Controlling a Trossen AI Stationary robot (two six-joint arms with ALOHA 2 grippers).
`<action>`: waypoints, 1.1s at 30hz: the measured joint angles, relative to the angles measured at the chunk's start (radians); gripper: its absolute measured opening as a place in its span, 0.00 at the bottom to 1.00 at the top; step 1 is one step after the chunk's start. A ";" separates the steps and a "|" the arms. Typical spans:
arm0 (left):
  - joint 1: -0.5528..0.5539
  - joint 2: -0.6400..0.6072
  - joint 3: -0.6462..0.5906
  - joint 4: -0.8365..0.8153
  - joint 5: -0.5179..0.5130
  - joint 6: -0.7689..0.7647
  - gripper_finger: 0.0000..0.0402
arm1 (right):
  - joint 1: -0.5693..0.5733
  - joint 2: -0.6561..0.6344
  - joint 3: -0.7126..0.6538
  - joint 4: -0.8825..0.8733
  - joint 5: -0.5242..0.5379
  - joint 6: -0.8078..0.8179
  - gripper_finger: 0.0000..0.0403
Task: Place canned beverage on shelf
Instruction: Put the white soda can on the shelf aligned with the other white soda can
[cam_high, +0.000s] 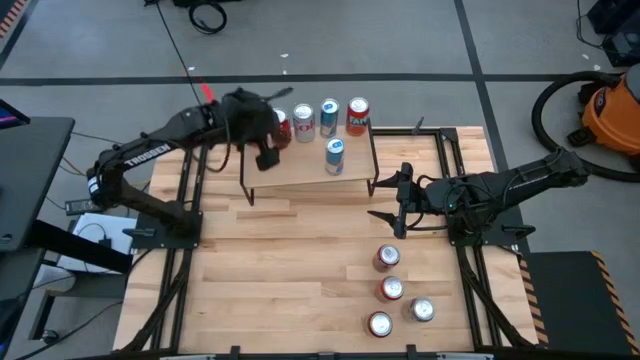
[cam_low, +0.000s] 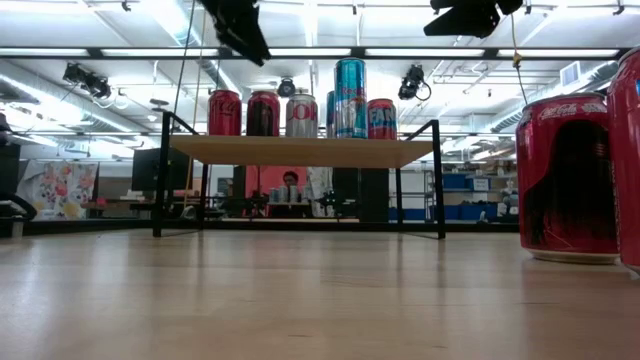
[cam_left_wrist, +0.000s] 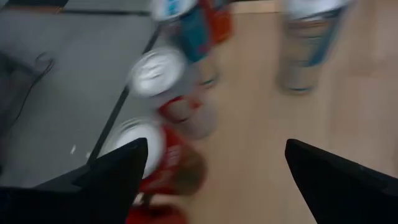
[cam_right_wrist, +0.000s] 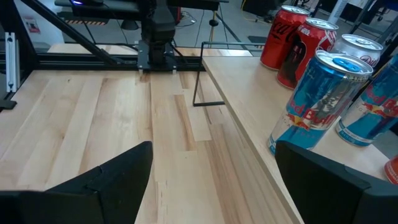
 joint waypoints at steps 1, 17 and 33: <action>-0.022 0.000 0.000 0.002 0.000 0.003 0.97 | 0.000 0.000 0.000 0.000 0.000 0.000 0.87; -0.346 0.000 -0.001 0.000 -0.001 -0.218 0.97 | 0.013 0.034 0.000 -0.069 -0.013 0.084 0.87; -0.688 0.164 -0.001 0.034 -0.106 -0.265 0.97 | 0.164 0.146 0.093 -0.406 -0.040 0.434 0.87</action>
